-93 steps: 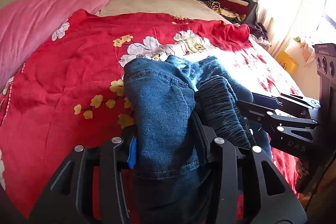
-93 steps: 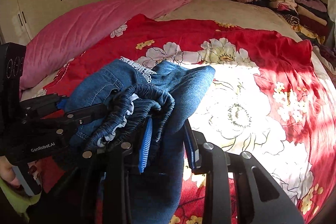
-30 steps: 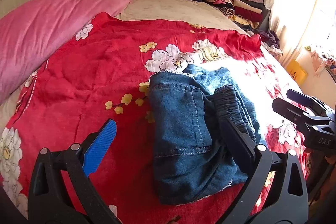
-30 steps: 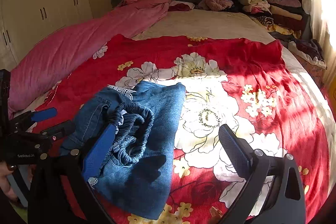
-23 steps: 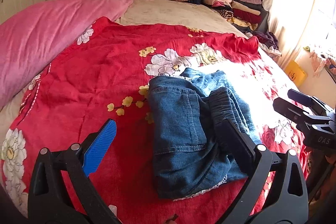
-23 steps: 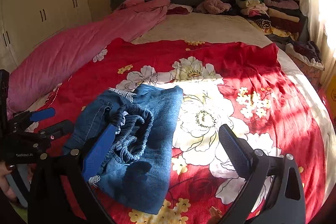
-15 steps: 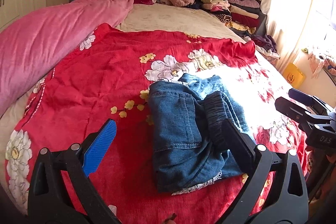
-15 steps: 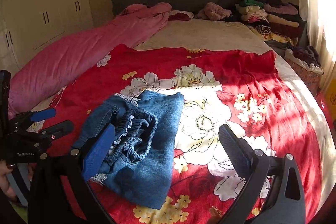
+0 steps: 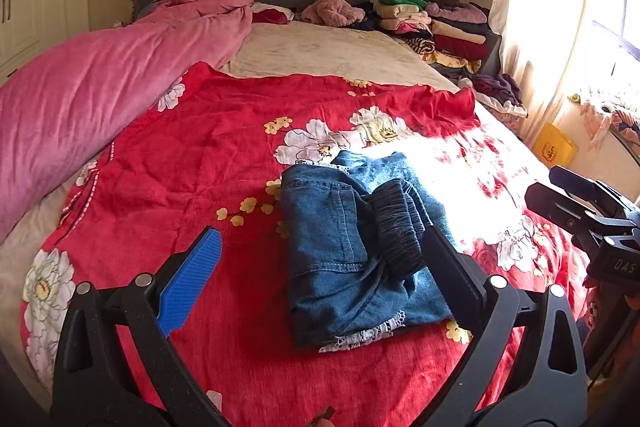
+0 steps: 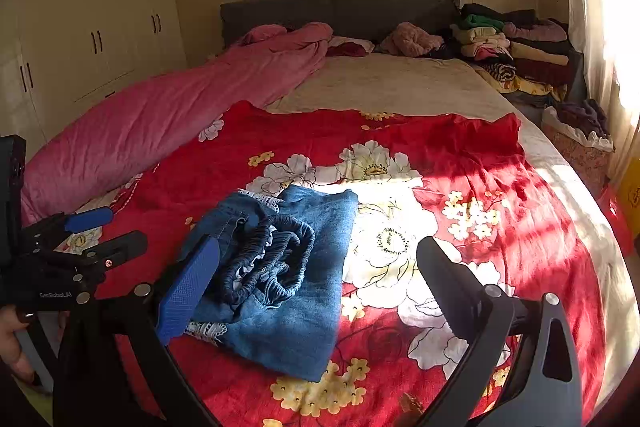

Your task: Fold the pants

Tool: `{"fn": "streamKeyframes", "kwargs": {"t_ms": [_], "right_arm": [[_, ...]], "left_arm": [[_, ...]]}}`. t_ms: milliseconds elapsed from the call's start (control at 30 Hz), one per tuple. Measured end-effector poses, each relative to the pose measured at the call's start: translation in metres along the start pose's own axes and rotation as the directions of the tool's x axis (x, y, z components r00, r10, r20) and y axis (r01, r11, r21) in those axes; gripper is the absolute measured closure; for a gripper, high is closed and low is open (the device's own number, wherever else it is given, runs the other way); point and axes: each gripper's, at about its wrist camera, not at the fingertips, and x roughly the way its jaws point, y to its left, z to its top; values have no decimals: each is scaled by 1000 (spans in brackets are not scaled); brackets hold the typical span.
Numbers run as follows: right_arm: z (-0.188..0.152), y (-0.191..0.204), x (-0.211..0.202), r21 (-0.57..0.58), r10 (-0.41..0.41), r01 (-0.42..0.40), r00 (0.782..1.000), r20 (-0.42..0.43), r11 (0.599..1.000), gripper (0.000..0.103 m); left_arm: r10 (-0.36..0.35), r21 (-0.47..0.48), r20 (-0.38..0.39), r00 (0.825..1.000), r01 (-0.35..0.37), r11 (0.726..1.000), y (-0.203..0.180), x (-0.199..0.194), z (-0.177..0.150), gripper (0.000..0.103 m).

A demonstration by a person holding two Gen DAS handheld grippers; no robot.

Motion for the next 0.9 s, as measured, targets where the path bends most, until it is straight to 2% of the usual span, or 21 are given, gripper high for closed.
{"fn": "streamKeyframes", "kwargs": {"t_ms": [467,900], "right_arm": [[-12,8,-30,-1,5,-5,999,37,1000,5],[-31,17,-56,-25,-7,9,998,69,1000,5]], "left_arm": [[-9,18,25,1000,9,1000,-7,-24,-13,9],[-6,14,22,1000,6,1000,-7,-35,-39,9]]}}
